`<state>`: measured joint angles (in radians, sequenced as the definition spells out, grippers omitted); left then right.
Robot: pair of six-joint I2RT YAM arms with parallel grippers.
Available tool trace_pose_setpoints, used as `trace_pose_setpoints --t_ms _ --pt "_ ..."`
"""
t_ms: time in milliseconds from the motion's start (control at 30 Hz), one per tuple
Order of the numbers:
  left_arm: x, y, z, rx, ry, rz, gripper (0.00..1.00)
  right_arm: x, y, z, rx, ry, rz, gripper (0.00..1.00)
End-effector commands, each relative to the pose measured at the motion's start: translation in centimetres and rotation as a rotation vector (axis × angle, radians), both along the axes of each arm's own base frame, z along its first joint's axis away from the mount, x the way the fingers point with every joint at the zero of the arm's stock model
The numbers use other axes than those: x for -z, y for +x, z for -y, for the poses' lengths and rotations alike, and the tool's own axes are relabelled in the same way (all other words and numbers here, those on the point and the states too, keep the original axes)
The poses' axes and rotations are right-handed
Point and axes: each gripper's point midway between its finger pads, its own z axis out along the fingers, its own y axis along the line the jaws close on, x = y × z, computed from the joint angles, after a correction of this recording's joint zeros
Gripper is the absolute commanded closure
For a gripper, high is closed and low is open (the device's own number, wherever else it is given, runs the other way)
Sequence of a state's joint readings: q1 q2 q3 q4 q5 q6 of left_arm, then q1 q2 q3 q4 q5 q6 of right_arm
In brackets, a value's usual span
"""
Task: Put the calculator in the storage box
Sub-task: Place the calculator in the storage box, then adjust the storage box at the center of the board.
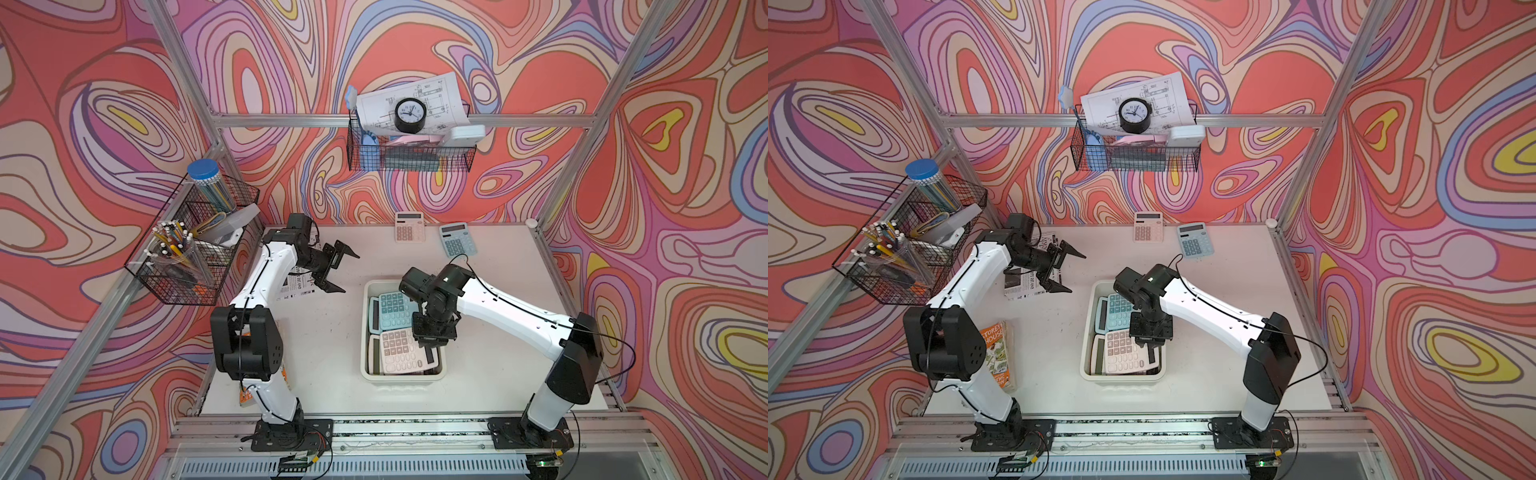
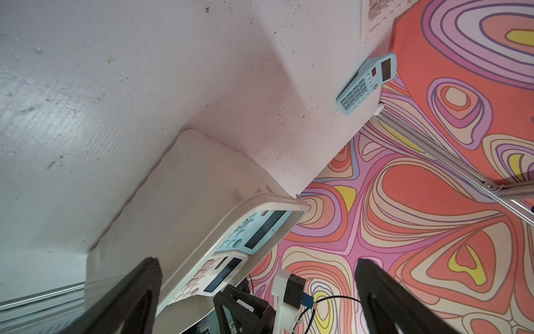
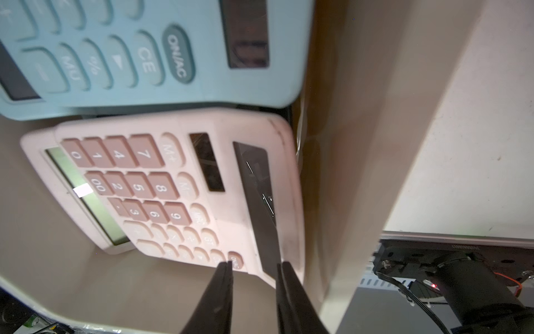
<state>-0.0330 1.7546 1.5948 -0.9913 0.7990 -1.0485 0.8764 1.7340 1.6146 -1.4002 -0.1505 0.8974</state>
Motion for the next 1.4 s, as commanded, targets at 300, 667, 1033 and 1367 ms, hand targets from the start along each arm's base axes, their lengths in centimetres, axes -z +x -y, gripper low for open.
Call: trace_pose_setpoints --t_ms 300,667,1033,1367 --pt "-0.2 -3.1 -0.7 0.186 0.14 -0.095 0.01 -2.4 7.3 0.5 -0.032 0.056 0.117 0.49" --pt "1.5 -7.8 3.8 0.432 0.197 -0.168 0.01 -1.1 13.1 3.4 0.002 0.163 0.122 0.34" --pt "3.3 -6.6 6.7 0.422 0.167 -0.131 0.04 -0.3 18.4 2.0 -0.041 0.345 0.131 0.4" --pt "4.0 -3.1 6.7 0.346 0.193 -0.076 0.08 -1.0 21.3 -1.6 -0.113 0.496 0.139 0.43"
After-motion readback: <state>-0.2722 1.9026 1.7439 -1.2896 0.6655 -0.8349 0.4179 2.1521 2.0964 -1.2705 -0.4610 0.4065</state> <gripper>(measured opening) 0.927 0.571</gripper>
